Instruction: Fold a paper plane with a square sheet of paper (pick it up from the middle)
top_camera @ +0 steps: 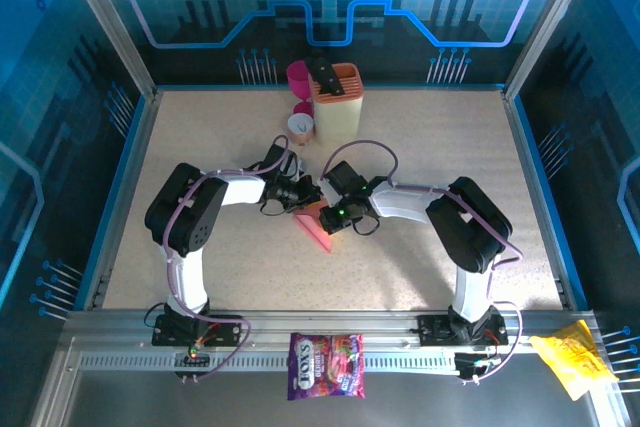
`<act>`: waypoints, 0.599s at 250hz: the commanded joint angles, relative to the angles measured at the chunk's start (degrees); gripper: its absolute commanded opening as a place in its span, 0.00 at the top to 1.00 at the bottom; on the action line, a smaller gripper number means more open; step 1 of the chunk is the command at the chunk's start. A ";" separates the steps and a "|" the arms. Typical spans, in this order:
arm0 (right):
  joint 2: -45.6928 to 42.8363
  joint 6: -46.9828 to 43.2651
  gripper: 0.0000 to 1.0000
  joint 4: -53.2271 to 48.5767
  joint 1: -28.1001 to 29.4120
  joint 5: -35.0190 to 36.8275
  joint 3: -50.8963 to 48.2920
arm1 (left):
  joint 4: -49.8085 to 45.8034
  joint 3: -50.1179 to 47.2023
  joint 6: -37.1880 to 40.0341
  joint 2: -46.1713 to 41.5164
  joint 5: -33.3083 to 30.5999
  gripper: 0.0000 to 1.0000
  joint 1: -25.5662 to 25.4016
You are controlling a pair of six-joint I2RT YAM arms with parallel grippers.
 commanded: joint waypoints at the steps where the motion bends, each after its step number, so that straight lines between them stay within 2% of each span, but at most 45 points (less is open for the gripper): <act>1: 1.29 -0.33 1.00 -0.07 -0.74 -0.74 -0.03 | -3.93 -2.02 0.06 1.48 -1.52 1.00 -0.07; 150: 2.16 0.02 1.00 0.94 -0.82 -0.26 -2.11 | -4.68 -1.17 0.49 -0.30 -1.68 1.00 1.01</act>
